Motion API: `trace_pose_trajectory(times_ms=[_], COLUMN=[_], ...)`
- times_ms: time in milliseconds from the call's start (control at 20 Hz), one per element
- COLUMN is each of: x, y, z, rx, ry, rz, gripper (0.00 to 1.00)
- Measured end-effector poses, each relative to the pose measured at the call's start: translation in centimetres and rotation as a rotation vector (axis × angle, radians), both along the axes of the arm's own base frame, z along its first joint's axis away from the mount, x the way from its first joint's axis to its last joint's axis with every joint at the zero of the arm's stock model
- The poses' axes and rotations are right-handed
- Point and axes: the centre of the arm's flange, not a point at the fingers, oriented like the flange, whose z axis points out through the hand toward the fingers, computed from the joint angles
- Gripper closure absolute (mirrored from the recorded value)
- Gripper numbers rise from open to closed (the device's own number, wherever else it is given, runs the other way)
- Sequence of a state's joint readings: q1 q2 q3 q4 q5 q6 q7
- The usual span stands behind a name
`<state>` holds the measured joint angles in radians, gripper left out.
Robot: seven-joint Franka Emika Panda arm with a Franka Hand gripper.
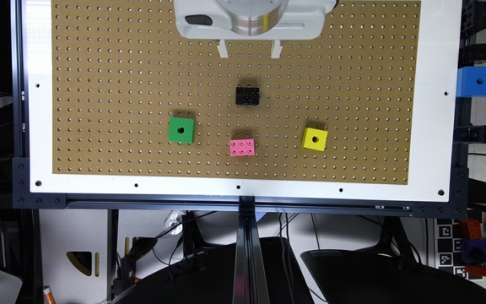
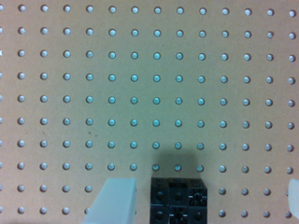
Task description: Pick up green block.
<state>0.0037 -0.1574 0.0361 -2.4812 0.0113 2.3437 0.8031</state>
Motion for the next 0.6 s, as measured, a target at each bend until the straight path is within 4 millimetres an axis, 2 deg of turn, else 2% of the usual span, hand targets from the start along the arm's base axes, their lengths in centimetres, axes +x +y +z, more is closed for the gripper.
trace_pose_trajectory(times_ms=[200, 350, 500, 600], x=[0.0, 0.4, 1.7, 3.0], y=[-0.6, -2.3, -4.7, -5.6], z=[0.0, 0.4, 0.7, 0.5], rx=[-0.001, -0.003, -0.004, -0.003], ry=[0.000, -0.009, -0.020, -0.021], rz=[-0.010, -0.020, -0.026, -0.029], gripper=[0.00, 0.00, 0.00, 0.00])
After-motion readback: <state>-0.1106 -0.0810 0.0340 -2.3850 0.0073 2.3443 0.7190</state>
